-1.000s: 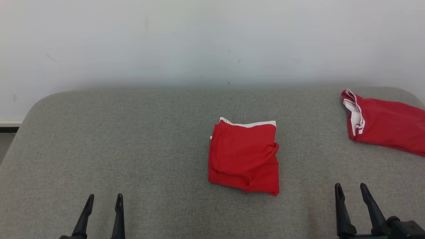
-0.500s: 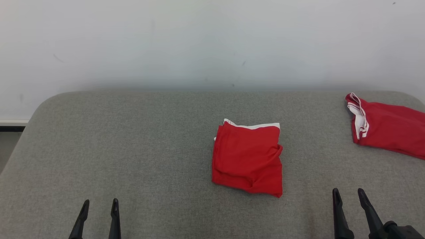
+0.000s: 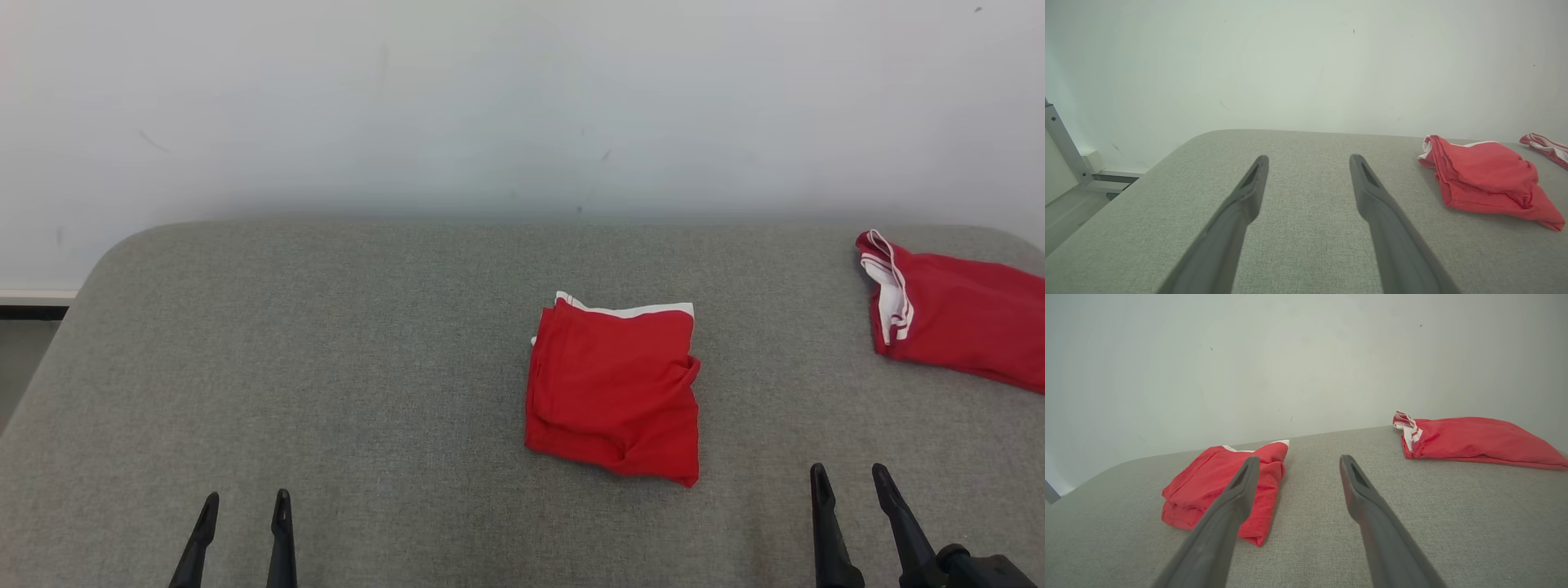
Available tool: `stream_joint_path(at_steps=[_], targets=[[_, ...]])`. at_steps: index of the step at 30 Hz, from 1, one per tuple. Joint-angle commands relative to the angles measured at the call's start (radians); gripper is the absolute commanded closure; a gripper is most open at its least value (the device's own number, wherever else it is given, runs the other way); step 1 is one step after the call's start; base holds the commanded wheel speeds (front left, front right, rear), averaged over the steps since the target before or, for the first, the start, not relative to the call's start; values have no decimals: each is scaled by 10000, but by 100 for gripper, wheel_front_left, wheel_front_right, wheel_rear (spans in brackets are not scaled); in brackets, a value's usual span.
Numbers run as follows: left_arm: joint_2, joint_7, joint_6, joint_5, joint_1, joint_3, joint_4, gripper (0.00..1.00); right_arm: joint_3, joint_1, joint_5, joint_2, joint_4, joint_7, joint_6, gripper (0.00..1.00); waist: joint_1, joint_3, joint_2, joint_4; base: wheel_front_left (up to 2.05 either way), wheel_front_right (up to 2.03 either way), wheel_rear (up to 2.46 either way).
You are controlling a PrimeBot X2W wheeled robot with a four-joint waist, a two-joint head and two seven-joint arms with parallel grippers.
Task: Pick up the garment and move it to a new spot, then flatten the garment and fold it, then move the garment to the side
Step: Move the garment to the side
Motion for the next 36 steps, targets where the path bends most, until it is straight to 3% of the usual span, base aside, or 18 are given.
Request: stream_joint_path(at_steps=[1,11,19,30,36], targets=[[-17,-27,25,-35,101,23,-44,0,15,65,65,23,-47,3,-27,0,0,3,0,1,0,0,0],[4,-27,40,-50,92,18,-19,0,74,-55,113,36,36,3,-27,0,0,5,0,27,0,0,0],[-37,-27,31,-26,-122,-138,39,0,580,-1439,219,-392,522,470,-27,0,0,120,0,178,0,0,0],[-131,-27,-71,-73,-770,-576,164,0,661,-4541,-77,-521,2959,2012,-27,0,0,858,0,896,0,0,0],[-181,-27,-84,-141,-1143,-655,281,0,481,-5459,-207,-482,4304,2465,-27,0,0,1211,0,1199,0,0,0]])
